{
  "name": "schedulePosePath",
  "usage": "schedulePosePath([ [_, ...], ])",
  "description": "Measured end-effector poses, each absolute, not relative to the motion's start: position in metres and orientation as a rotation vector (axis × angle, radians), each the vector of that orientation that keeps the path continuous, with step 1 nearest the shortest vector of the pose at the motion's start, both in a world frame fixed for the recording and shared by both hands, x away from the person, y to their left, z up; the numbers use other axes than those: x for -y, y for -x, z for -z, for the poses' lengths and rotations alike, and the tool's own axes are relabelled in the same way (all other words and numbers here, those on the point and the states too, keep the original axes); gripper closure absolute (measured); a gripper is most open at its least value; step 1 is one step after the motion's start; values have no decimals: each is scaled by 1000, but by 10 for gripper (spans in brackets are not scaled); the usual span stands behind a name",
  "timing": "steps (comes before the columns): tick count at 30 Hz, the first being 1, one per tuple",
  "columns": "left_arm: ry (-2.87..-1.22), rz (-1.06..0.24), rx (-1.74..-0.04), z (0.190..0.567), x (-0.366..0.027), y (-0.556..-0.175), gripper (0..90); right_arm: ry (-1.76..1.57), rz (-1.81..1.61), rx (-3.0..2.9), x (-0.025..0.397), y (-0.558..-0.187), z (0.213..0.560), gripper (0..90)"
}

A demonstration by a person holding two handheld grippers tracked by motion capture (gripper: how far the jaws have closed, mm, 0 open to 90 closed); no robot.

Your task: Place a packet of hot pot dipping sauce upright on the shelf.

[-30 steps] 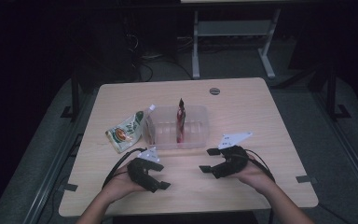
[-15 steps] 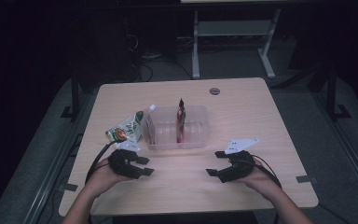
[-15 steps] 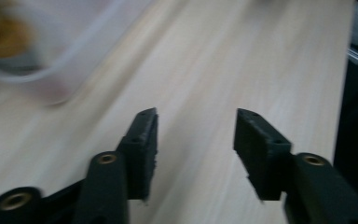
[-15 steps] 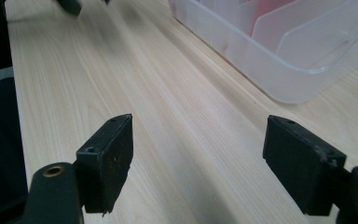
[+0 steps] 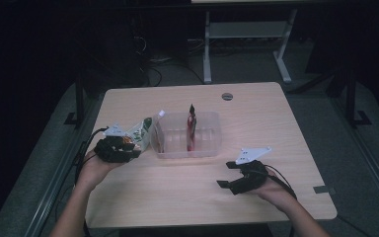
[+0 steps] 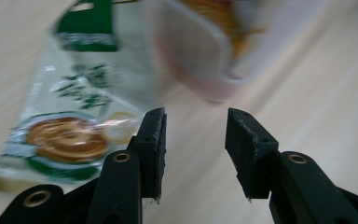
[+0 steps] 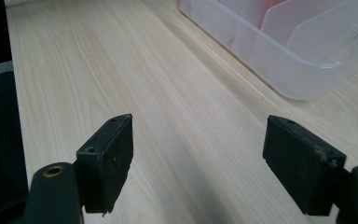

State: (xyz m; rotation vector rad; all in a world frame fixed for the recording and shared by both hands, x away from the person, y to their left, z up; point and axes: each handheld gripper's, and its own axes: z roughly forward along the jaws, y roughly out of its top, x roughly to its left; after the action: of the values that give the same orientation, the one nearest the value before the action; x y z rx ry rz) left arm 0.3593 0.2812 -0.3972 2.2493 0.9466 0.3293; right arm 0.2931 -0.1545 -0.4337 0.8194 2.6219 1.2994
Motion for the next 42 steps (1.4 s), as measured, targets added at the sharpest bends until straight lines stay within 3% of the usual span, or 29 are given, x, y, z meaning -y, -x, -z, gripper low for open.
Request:
schedulePosePath([
  [6,-2221,-407,-1036,400,-297,-388,509,-829,-1297,-2623,156,-294,434,242],
  [16,-2182,-379,-1043,416,-313,-427,281,-832,-1292,-2634,157,-296,436,242],
  [20,-2237,-376,-1046,425,-317,-439,214,-831,-1290,-2646,156,-295,437,242],
  [36,-2324,-273,-1015,455,-314,-450,173,-821,-1272,-2666,154,-296,439,245],
  [42,-2294,-258,-991,459,-318,-448,233,-818,-1270,-2665,154,-297,440,245],
])
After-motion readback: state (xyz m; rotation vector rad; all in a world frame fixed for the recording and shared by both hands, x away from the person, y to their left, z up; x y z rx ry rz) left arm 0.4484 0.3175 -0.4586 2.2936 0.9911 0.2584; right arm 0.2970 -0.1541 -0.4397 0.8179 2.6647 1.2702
